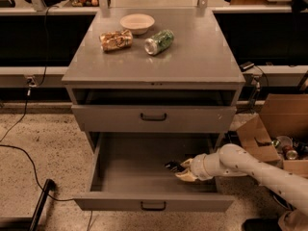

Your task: Place rxbar chocolate into middle drawer

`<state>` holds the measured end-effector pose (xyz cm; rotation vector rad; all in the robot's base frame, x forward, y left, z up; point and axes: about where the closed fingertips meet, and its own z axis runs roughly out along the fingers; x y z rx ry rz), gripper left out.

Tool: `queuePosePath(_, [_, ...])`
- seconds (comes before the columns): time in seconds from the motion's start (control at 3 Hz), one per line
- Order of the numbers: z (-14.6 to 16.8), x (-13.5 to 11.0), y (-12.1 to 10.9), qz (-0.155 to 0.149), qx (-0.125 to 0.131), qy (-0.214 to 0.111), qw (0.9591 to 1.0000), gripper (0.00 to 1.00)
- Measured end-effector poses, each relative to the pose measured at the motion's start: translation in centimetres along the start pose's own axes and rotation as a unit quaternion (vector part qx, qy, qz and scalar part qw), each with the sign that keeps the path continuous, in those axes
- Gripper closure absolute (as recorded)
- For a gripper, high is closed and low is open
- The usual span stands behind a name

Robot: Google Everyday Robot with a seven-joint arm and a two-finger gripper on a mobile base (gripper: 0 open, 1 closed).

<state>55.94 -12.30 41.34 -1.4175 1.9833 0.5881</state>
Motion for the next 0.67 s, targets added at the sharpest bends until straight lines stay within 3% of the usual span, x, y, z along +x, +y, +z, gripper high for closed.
queuePosePath(0.33, [0.2, -0.01, 0.13, 0.0, -0.002, -0.001, 1.0, 0.11])
queuePosePath(0.67, [0.36, -0.05, 0.23, 0.0, -0.004, -0.001, 1.0, 0.0])
